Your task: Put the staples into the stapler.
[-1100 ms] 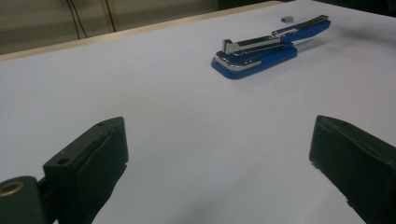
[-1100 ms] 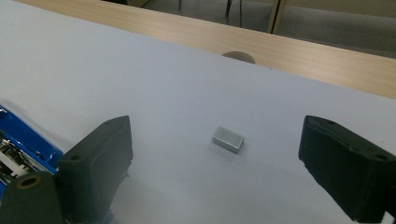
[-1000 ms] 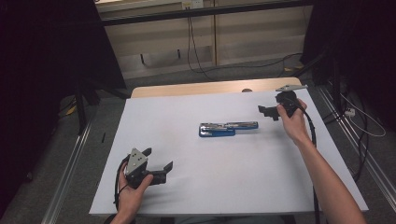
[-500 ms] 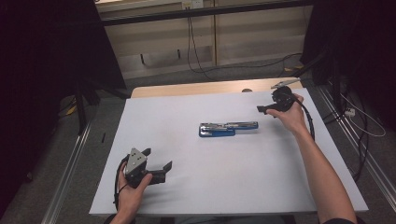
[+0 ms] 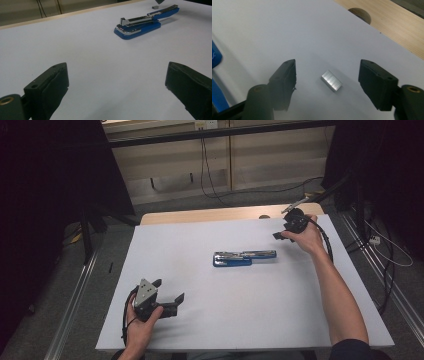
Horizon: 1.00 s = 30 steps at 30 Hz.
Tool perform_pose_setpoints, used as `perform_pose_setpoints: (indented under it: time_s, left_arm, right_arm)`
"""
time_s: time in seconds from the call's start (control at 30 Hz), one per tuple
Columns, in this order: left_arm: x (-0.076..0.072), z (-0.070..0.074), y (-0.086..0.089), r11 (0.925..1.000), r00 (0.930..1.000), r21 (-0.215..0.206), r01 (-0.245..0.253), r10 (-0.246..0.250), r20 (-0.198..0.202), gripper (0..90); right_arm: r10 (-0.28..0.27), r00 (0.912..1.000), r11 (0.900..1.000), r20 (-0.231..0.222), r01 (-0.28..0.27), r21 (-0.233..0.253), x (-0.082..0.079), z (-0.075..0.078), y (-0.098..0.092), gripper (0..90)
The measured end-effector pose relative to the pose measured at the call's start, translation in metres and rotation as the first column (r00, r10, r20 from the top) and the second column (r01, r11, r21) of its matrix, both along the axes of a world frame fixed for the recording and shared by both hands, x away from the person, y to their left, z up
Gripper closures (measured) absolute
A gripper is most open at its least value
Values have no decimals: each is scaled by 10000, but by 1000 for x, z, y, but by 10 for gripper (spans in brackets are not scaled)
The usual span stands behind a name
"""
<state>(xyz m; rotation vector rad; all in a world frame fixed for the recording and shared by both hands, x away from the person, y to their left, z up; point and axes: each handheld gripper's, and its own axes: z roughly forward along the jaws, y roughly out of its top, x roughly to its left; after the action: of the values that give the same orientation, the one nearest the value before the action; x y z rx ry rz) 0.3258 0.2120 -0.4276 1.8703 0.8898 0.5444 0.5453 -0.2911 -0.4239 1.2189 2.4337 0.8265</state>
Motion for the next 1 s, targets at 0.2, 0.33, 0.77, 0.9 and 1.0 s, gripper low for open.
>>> perform_pose_setpoints:
  time_s: [0.2,0.33,0.77,0.9,1.0]
  left_arm:
    - [0,0,1,10000,10000,23,9,-9,-20,51]
    - [0,-1,0,10000,9999,6,45,-44,-163,51]
    - [-1,-1,-1,9999,9998,37,138,-138,-128,50]
    - [-1,-1,-1,9999,9998,35,141,-141,-153,50]
    - [-1,-1,-1,9999,9997,41,153,-152,-168,50]
  right_arm:
    - [288,9992,9993,-282,-295,-234,5,-5,0,468]
    - [346,9986,9992,-408,-354,-187,7,-8,-3,529]
    - [608,9969,9977,-501,-622,-272,9,-12,-5,666]
    - [601,9970,9975,-492,-618,-343,10,-14,-6,660]
    - [603,9965,9975,-575,-623,-328,10,-16,-6,667]
